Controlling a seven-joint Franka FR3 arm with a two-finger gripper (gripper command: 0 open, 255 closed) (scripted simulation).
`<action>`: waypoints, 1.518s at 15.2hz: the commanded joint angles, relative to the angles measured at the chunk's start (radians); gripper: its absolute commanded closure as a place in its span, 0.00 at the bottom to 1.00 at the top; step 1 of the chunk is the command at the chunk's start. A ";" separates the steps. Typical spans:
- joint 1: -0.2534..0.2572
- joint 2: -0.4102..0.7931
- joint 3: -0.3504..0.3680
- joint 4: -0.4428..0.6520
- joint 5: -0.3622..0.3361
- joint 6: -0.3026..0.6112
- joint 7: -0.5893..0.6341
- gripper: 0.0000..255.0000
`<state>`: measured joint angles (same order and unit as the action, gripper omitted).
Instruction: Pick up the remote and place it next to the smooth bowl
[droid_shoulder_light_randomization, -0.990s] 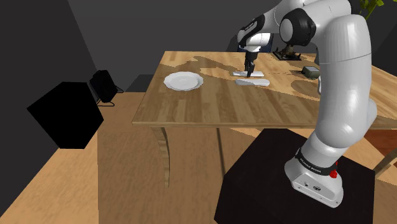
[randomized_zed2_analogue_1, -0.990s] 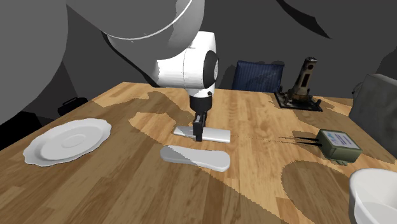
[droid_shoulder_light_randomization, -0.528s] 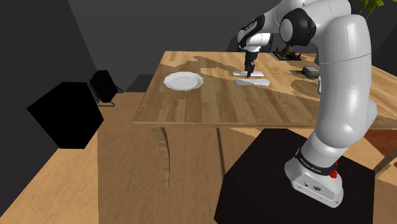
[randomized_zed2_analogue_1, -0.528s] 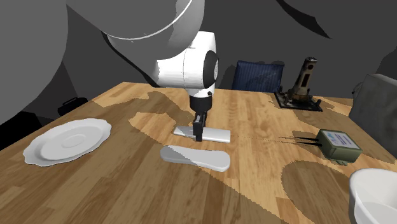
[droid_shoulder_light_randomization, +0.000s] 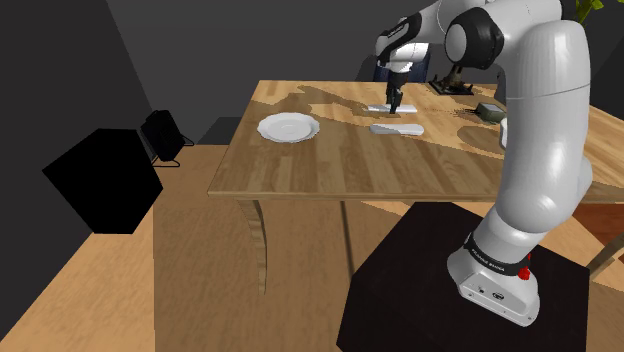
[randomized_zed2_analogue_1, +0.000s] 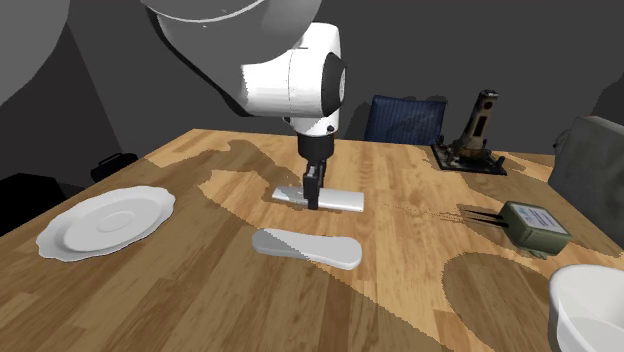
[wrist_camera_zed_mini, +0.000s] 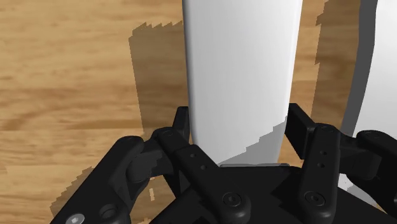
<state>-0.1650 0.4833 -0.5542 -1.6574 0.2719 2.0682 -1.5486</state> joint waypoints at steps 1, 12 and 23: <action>0.003 -0.013 -0.005 0.012 -0.009 -0.023 0.006 1.00; 0.007 -0.059 -0.022 0.099 -0.040 -0.149 0.026 1.00; 0.012 -0.145 -0.048 0.099 -0.084 -0.225 0.019 1.00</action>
<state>-0.1552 0.3626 -0.5950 -1.5283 0.1988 1.8352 -1.5228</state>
